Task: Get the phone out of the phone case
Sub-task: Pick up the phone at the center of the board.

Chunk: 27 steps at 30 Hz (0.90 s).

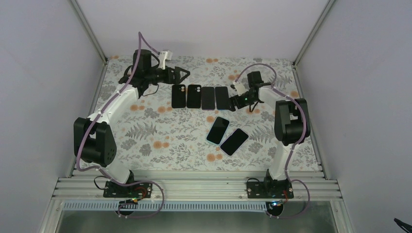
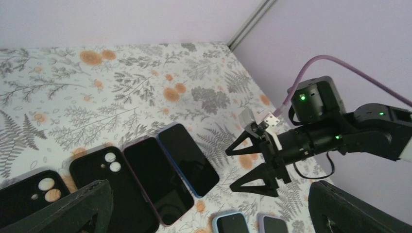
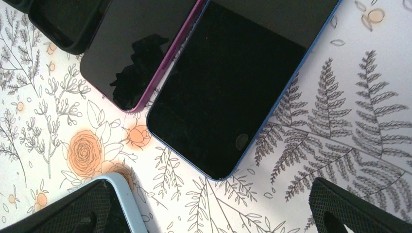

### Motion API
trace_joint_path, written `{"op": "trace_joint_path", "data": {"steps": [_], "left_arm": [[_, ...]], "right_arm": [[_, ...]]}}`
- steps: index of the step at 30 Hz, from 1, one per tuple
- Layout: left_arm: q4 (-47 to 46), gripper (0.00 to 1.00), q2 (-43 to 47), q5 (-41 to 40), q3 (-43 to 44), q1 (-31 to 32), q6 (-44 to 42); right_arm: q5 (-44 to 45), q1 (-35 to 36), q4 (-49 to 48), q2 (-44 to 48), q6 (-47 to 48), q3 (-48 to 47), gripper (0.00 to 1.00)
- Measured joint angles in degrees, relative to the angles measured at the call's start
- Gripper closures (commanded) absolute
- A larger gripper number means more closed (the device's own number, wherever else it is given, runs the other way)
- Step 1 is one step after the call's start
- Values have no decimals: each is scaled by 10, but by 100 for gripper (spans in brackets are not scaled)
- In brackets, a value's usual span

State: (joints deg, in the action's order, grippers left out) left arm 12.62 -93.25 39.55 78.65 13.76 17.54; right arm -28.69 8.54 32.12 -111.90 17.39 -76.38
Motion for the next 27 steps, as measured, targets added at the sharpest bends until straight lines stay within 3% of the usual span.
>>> {"op": "trace_joint_path", "data": {"steps": [4,11,18,27], "left_arm": [[13,0,7,-29,-32,30,-22],[43,0,6,-91,-93,139,-70],[63,0,-41,-176,-96,254,-106],[75,0,-101,-269,-93,334,-129]], "right_arm": [[3,0,-4,8,0,13,3],[4,0,-7,62,-12,20,2],[4,-5,-17,108,-36,20,0],[1,-28,-30,125,-74,20,1]]}}
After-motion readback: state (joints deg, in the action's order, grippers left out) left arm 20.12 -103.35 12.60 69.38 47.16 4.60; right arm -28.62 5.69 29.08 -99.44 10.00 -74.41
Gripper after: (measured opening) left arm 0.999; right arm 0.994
